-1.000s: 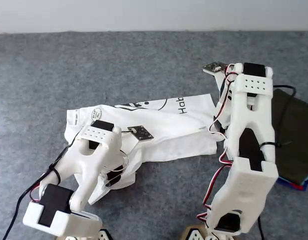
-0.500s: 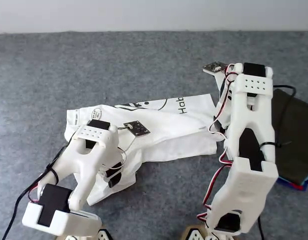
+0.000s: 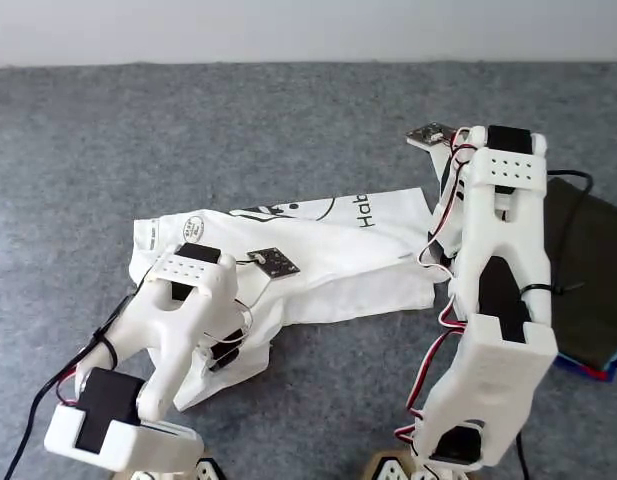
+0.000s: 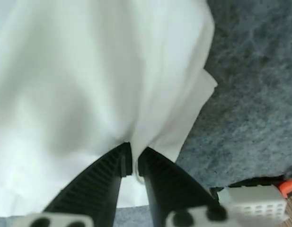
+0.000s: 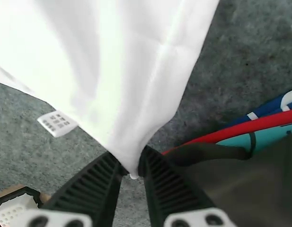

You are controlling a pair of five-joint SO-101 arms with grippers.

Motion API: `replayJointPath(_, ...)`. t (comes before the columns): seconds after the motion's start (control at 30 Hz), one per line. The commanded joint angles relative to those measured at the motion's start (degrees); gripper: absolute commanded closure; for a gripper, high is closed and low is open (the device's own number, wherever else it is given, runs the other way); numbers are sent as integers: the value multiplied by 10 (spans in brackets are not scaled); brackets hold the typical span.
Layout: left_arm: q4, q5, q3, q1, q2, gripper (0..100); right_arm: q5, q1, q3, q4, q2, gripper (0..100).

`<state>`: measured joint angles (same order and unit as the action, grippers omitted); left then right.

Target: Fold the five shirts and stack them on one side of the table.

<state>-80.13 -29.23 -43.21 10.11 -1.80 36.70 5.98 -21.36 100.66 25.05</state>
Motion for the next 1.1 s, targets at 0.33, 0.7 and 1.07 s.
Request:
replayJointPath(0.33, -76, 0, 89, -4, -2, 914, -2, 7, -6, 22, -11, 988)
replayJointPath(0.7, -52, 0, 82, -4, -2, 913, -1, 7, -6, 22, -11, 988)
replayJointPath(1.07, -54, 0, 59, -4, -8, 953, -1, 8, -6, 22, -7, 988)
